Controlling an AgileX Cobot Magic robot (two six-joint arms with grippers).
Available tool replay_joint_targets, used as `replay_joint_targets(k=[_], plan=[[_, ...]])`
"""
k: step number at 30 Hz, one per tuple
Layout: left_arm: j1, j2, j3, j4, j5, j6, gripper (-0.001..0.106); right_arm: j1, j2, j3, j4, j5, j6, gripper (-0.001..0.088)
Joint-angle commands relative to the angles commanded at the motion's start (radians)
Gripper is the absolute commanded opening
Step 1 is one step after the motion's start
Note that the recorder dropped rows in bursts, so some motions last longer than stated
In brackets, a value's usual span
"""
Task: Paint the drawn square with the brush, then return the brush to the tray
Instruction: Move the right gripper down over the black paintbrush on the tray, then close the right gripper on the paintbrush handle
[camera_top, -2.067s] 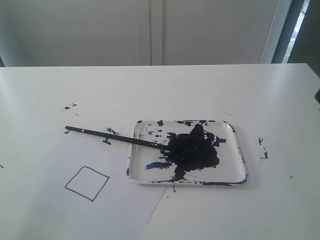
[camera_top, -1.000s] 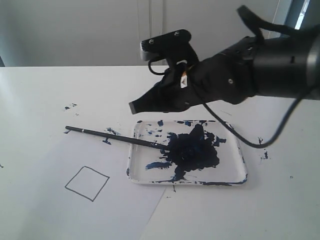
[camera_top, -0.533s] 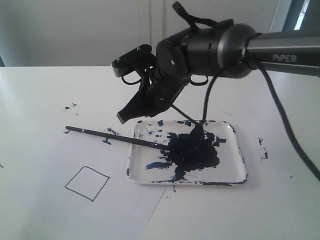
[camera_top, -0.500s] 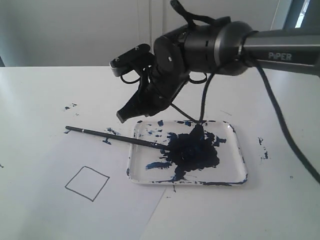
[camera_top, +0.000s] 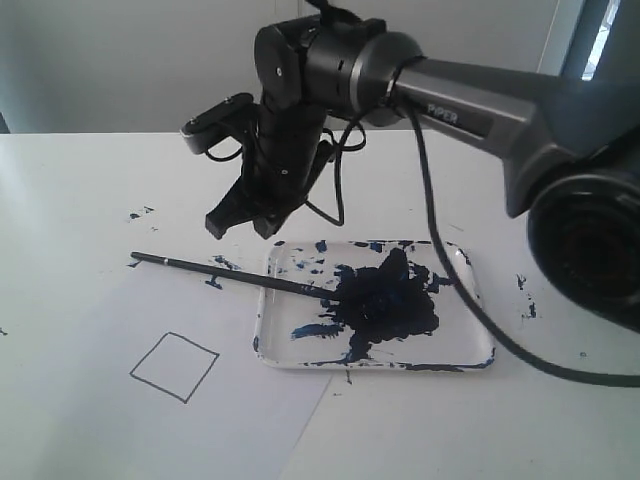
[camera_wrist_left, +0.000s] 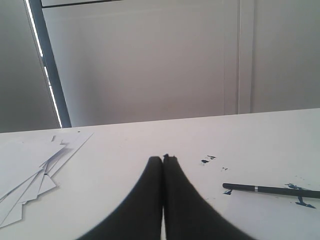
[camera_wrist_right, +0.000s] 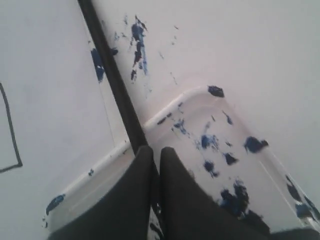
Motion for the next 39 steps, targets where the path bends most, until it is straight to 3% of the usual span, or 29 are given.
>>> replay_joint_targets(k=[3,8,10,14,21,34,39], plan=[[0.0,0.0,0.0,0.0,0.0,0.0,0.0,0.0,0.03,-0.023,0.042,-0.06,-0.036,0.0222],[0.0,0.0,0.0,0.0,0.0,0.0,0.0,0.0,0.054,-0.027,0.121,-0.14,-0.145,0.0567],[0.0,0.0,0.0,0.0,0.0,0.0,0.0,0.0,0.064,-0.027,0.157,-0.153,-0.201,0.0612],[0.0,0.0,0.0,0.0,0.0,0.0,0.0,0.0,0.091,-0.027,0.214,-0.159,-0.264,0.0599],[0.0,0.0,0.0,0.0,0.0,0.0,0.0,0.0,0.141,-0.027,0.208,-0.188,-0.29,0.0587],[0.0,0.0,0.0,0.0,0.0,0.0,0.0,0.0,0.186,-0.027,0.19,-0.219,-0.32,0.0486],[0.0,0.0,0.0,0.0,0.0,0.0,0.0,0.0,0.194,-0.027,0.175,-0.215,-0.32,0.0339]])
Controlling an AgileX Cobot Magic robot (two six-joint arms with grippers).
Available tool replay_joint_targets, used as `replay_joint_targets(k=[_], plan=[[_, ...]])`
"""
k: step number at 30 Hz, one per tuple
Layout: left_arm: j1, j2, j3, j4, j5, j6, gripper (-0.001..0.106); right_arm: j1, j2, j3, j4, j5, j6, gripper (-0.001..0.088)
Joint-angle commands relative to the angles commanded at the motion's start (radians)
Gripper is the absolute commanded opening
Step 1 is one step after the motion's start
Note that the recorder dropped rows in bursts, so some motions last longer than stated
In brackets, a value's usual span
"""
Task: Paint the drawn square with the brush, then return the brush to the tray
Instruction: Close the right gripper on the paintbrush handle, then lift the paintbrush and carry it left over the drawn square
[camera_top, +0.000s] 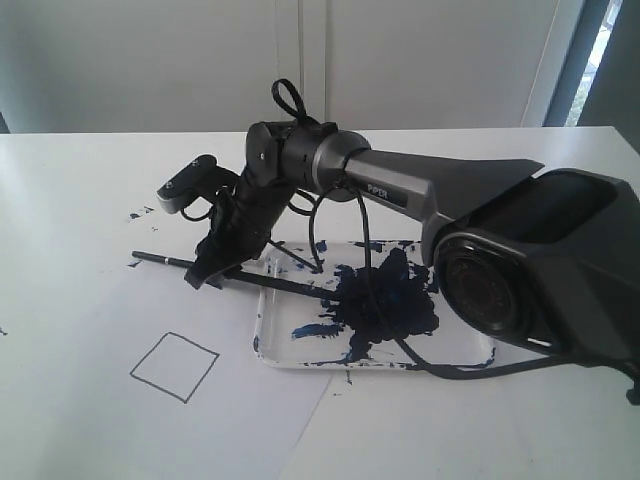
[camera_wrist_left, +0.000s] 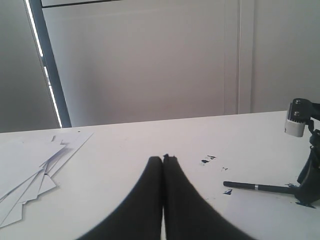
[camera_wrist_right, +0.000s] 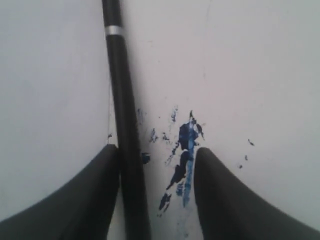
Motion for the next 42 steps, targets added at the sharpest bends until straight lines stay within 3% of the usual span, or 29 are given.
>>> replay_joint_targets(k=[5,13,21,42], plan=[[0.0,0.0,0.0,0.0,0.0,0.0,0.0,0.0,0.0,0.0,0.0,-0.003,0.0,0.0176],[0.0,0.0,0.0,0.0,0.0,0.0,0.0,0.003,-0.032,-0.01,0.002,0.064,-0.034,0.0],[0.0,0.0,0.0,0.0,0.0,0.0,0.0,0.033,-0.11,-0.012,0.174,0.381,-0.365,0.0],[0.0,0.0,0.0,0.0,0.0,0.0,0.0,0.067,-0.115,0.178,0.169,0.389,-0.566,0.0]])
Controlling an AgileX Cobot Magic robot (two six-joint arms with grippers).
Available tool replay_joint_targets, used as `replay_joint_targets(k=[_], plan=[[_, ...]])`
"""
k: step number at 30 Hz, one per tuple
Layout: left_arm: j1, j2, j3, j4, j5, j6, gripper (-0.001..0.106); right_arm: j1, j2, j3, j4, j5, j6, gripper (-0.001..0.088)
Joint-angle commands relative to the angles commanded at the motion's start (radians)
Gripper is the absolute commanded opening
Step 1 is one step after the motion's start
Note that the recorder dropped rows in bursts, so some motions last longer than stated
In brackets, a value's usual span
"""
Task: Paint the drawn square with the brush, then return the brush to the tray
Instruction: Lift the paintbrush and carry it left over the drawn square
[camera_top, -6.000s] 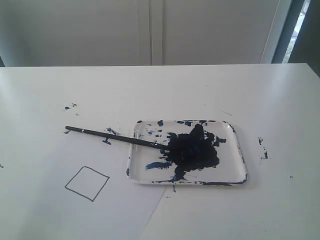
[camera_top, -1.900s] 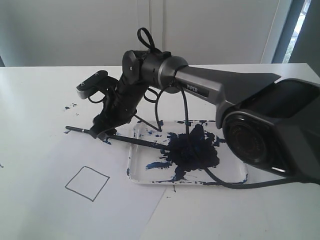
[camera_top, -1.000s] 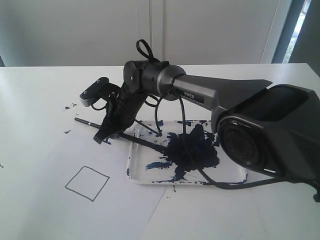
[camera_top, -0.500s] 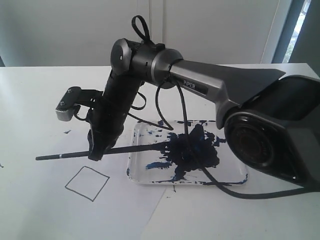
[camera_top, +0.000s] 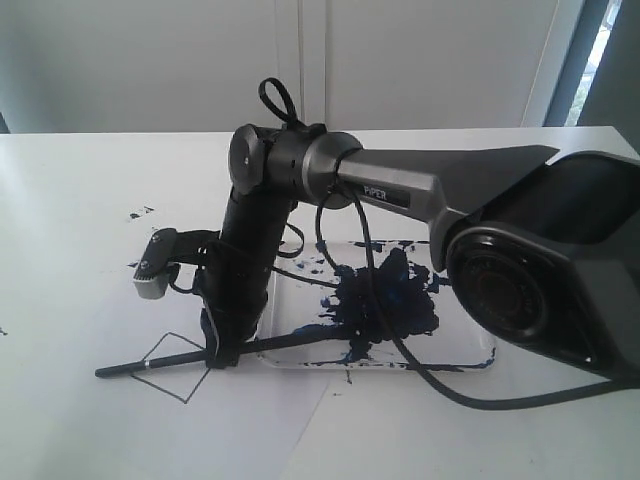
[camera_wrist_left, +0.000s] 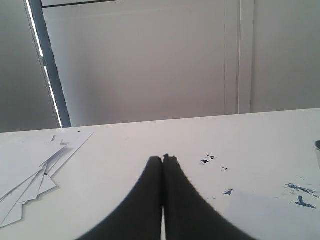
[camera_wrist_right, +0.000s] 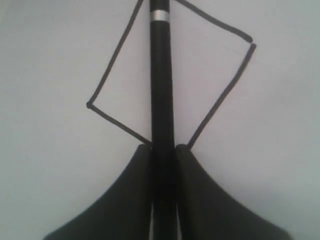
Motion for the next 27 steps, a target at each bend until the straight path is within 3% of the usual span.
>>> replay_joint_targets(k=[27], plan=[[0.0,0.0,0.0,0.0,0.0,0.0,0.0,0.0,-0.041,0.003,-0.003,-0.024,-0.048,0.0]])
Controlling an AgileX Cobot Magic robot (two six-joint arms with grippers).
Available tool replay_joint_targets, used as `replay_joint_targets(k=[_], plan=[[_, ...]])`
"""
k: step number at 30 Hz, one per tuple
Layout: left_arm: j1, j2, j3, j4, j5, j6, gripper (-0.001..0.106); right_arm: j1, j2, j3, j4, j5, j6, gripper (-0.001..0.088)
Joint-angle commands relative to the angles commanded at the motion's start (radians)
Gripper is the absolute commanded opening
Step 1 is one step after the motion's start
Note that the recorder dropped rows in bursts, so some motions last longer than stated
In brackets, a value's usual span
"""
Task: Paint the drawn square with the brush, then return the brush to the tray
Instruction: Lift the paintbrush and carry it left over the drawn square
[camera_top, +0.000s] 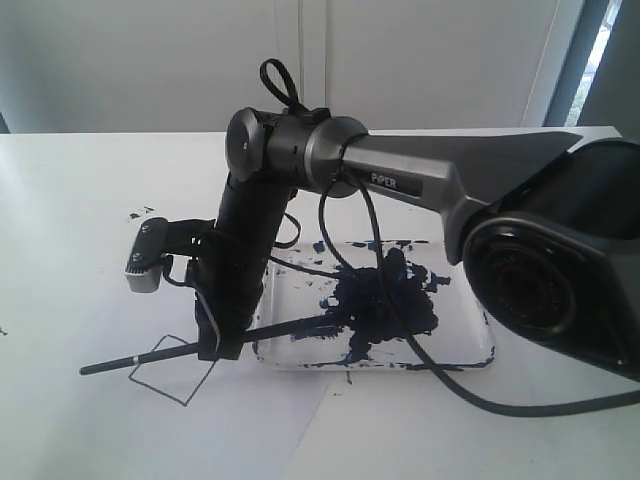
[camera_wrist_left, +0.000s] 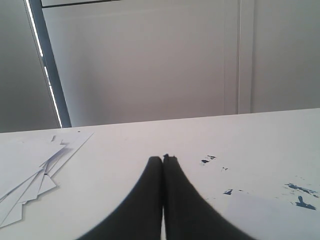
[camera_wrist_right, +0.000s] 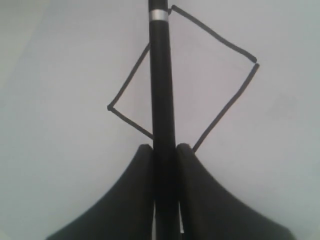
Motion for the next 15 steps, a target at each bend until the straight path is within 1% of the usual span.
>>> replay_joint_targets(k=[11,13,15], plan=[[0.0,0.0,0.0,0.0,0.0,0.0,0.0,0.0,0.005,0.0,0.0,-0.073,0.013,0.0002],[0.0,0.0,0.0,0.0,0.0,0.0,0.0,0.0,0.005,0.0,0.0,-0.078,0.018,0.0023],[0.0,0.0,0.0,0.0,0.0,0.0,0.0,0.0,0.005,0.0,-0.002,-0.083,0.018,0.0074]])
